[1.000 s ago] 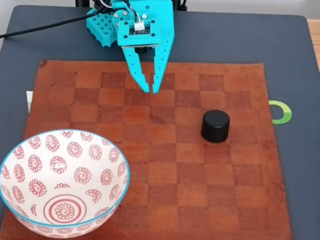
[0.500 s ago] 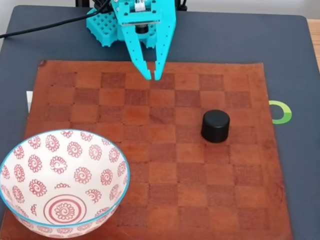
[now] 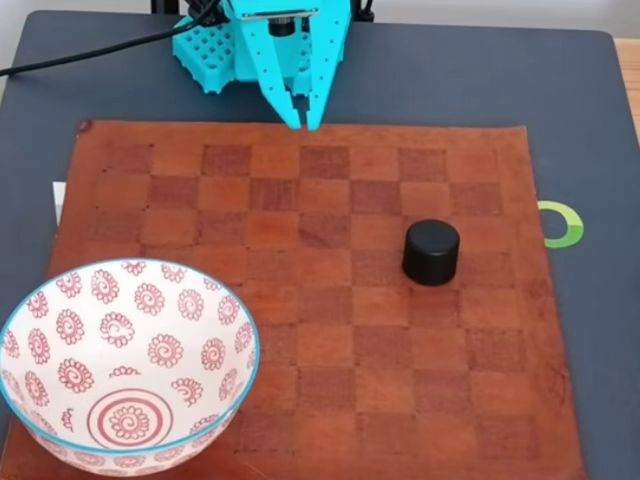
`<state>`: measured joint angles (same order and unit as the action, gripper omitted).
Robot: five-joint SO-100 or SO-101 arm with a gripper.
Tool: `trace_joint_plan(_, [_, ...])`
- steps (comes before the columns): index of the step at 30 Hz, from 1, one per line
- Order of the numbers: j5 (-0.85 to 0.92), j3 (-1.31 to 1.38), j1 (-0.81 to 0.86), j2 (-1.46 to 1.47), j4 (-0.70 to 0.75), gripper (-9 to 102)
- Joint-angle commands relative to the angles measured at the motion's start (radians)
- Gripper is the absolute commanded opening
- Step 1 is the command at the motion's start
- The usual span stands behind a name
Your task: Grasp a black cylinder and put it in a bowl.
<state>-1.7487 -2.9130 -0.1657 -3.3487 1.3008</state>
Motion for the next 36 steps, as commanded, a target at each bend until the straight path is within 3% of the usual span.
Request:
trace_joint_plan(1, [0.009, 0.11, 0.032, 0.109, 0.021, 1])
trace_joint_plan(16, [0.064, 0.611, 0.023, 0.94, 0.017, 1])
trace_joint_plan(27, [0.043, 0.864, -0.127, 1.324, 0.063, 1])
trace_joint_plan(36, [0.008, 1.035, -0.285, 1.536, 0.061, 29])
